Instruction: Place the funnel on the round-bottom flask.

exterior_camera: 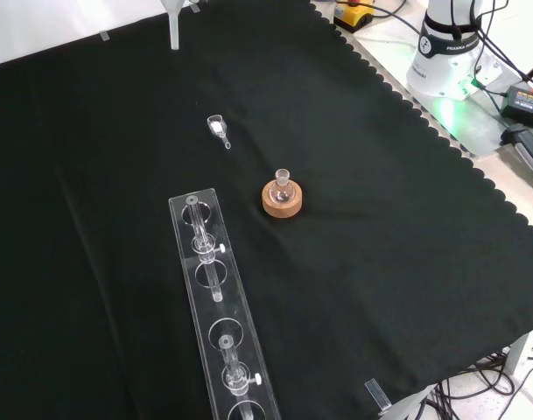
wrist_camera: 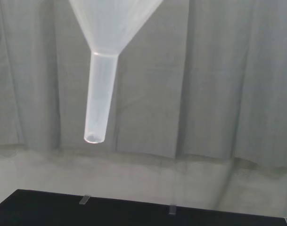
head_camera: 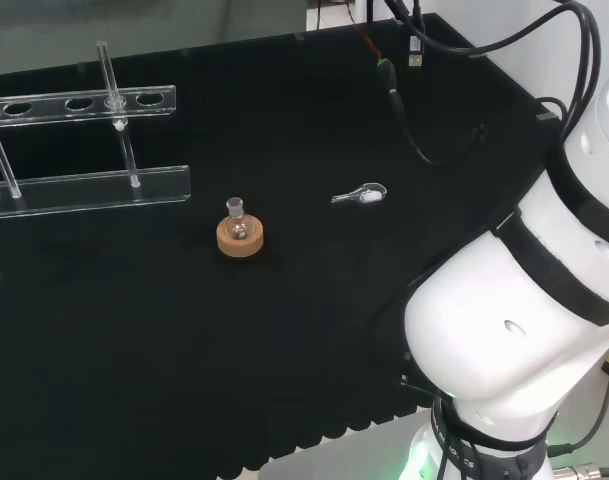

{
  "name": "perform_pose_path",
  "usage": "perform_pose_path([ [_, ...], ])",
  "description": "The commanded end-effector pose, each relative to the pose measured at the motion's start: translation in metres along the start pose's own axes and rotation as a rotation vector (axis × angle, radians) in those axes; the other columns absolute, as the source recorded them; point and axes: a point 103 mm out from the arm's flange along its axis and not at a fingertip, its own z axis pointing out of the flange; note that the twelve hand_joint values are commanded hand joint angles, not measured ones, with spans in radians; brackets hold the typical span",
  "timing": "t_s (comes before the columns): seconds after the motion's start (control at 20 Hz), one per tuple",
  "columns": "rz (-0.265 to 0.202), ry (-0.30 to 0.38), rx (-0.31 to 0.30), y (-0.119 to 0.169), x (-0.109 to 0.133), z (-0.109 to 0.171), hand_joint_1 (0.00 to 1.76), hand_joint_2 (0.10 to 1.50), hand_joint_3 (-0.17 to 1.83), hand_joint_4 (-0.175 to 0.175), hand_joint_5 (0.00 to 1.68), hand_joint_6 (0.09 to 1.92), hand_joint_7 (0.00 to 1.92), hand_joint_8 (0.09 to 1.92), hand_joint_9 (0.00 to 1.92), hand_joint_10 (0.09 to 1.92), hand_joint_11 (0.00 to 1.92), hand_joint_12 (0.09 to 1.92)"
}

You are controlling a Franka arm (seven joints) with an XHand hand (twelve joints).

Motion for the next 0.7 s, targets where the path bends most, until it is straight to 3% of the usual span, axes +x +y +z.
perform_pose_path([
  [0.05,0.008,-0.022,0.006,-0.002,-0.001,0.001,1.09,1.04,0.11,-0.005,1.02,0.96,1.29,1.36,1.83,1.13,1.92,1.33],
  [0.35,0.038,-0.066,0.018,-0.02,-0.016,-0.001,1.09,1.04,0.1,-0.003,1.02,0.96,1.29,1.36,1.84,1.13,1.92,1.34],
  [0.5,0.037,-0.072,0.02,-0.044,-0.028,0.006,1.09,1.04,0.1,-0.003,1.02,0.96,1.29,1.36,1.84,1.13,1.92,1.34],
  [0.65,0.028,-0.14,0.023,-0.074,-0.035,0.025,1.09,1.05,0.1,-0.003,1.02,0.96,1.29,1.36,1.85,1.14,1.92,1.34],
  [0.7,0.027,-0.126,0.031,-0.083,-0.036,0.031,1.09,1.05,0.1,-0.003,1.02,0.96,1.29,1.36,1.85,1.14,1.92,1.34],
])
